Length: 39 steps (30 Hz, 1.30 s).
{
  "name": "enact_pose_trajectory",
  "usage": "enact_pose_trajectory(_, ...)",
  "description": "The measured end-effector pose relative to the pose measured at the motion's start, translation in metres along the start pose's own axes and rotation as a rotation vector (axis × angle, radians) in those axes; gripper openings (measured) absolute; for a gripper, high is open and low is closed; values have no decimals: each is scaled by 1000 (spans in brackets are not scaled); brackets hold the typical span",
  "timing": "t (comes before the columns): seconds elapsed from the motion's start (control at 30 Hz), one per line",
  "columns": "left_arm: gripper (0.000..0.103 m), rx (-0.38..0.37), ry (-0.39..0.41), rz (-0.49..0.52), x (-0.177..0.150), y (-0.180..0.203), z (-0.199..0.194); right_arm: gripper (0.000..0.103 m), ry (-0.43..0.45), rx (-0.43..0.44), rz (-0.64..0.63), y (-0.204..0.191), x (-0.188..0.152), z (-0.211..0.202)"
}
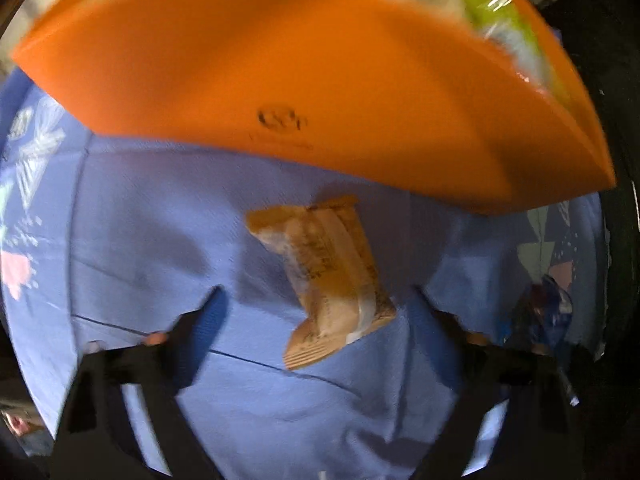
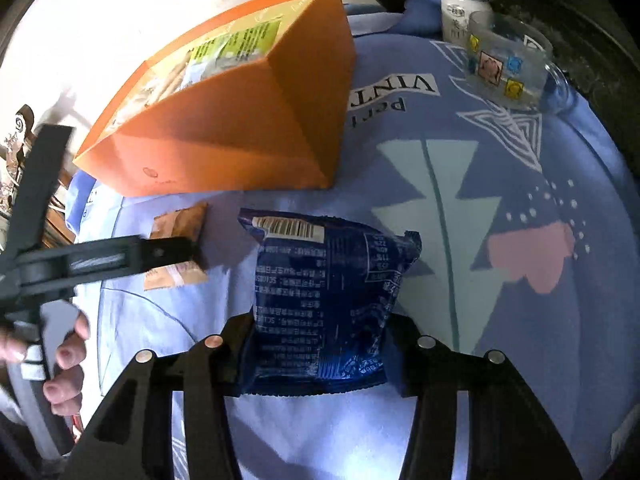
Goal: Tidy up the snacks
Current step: 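Grasp the blue snack bag with the right gripper while the left grasps the small tan pastry, then carry the blue bag and tan pastry into the orange box and release both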
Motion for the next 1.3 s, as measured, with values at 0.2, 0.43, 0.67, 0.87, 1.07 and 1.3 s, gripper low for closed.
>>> enact_pose_trajectory(0.2,51,13,-14,45,0,4,5,51,-6,14,-20,-14,3,3)
enact_pose_trajectory(0.43,42,45,62,69,-19,-28,-27,51,-2,50,-74,-39,8,-5)
enact_pose_trajectory(0.67,39,7,189,75,-28,-54,-88,51,51,128,-126,-78,27,-29)
enact_pose_trajectory(0.87,39,-46,272,79,-26,-62,-131,51,107,167,-125,-90,45,-52)
enact_pose_trajectory(1.07,39,-88,359,87,-15,-65,-172,51,199,189,-111,-95,83,-76)
enact_pose_trajectory(1.3,39,-84,425,85,64,-46,-181,51,288,157,-96,-106,147,-73)
Point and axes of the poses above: each gripper's, at about its wrist camera, not at the fingertips, and z roughly the way its jaws point, y to its right, x to its top, the point moved 2 cm from there along z, roughly the way its jaws point, and after that the axes turned 8 degrees about x, right-handed, at the moved point
